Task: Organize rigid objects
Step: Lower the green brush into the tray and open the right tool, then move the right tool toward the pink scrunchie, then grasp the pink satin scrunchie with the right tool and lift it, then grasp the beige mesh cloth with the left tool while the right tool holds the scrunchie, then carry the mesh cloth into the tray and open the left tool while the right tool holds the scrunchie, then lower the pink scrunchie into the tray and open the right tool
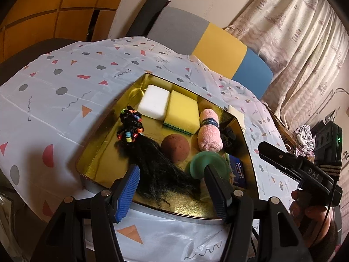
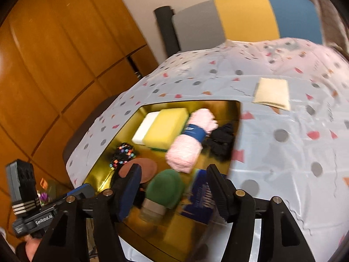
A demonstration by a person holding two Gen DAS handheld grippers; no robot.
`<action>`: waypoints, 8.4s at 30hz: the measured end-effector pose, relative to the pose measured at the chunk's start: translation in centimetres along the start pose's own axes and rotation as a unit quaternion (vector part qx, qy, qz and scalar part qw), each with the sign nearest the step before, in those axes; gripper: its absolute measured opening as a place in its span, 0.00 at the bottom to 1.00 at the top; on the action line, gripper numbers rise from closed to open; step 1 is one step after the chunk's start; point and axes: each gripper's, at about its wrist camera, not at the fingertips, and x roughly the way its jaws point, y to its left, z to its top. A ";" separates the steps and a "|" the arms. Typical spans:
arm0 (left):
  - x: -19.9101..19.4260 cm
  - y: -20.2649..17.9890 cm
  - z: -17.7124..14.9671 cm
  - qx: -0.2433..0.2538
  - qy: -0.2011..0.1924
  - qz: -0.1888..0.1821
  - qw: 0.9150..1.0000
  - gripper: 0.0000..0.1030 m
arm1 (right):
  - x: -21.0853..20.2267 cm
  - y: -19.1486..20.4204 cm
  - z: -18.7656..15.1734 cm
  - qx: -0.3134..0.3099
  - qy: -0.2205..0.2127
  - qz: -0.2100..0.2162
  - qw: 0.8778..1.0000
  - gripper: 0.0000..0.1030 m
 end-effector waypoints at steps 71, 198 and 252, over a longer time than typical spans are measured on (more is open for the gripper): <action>10.2 -22.4 -2.1 0.210 0.133 -0.086 0.965 0.60 | -7.1 -41.1 6.6 0.173 -0.052 -0.353 0.918 0.75; 10.4 -3.3 4.1 -0.059 0.124 -0.056 0.989 0.51 | -10.1 -29.5 3.8 0.062 -0.109 -0.316 0.940 0.25; -2.2 -1.3 -0.5 0.029 -0.008 -0.010 0.999 0.77 | -0.2 6.4 -0.2 -0.107 0.000 0.025 0.994 0.25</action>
